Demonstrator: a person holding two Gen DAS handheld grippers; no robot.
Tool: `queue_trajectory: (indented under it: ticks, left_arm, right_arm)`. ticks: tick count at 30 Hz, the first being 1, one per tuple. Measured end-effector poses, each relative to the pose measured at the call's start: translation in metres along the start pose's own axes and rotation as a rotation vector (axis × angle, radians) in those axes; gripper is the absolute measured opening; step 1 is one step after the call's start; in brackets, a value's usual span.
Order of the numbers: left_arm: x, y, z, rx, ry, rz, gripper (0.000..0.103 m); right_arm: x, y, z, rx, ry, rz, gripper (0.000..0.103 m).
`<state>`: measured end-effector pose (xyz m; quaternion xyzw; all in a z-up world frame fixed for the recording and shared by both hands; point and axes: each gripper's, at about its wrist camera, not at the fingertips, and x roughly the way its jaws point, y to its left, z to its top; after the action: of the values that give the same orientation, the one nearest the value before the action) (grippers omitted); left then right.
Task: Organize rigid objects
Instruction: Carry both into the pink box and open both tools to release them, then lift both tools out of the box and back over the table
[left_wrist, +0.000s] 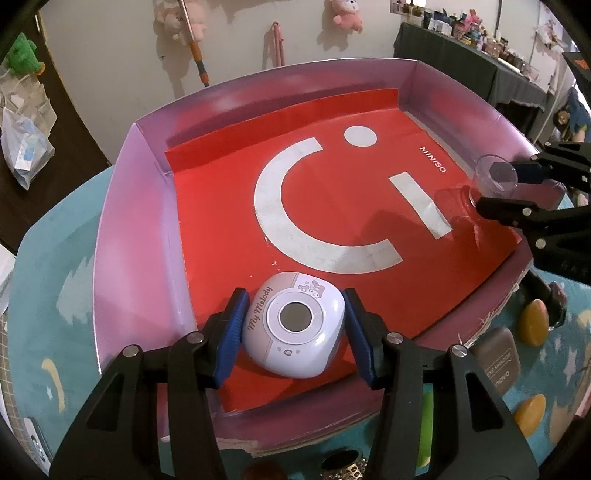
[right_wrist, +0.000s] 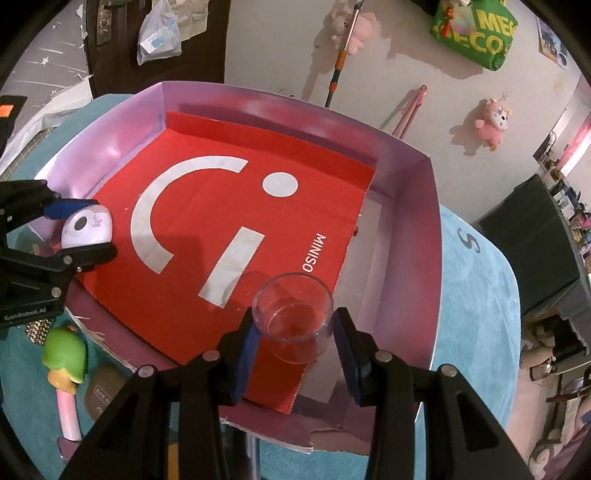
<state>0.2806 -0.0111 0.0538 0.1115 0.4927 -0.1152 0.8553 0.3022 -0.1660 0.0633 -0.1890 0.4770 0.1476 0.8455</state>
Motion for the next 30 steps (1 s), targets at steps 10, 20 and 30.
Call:
queue_trajectory:
  ticks: [10, 20, 30]
  left_arm:
    - [0.002, 0.002, 0.002, 0.004, -0.005, -0.003, 0.05]
    - [-0.002, 0.001, 0.002, 0.003, -0.027, -0.017, 0.05]
    - [-0.031, 0.001, 0.0, -0.01, -0.116, -0.047, 0.069]
  right_arm:
    - [0.003, 0.007, -0.002, -0.042, 0.003, -0.038, 0.044]
    - [0.003, 0.005, -0.001, -0.05, 0.006, -0.037, 0.044]
    - [-0.02, -0.001, -0.001, 0.0, -0.046, 0.015, 0.049]
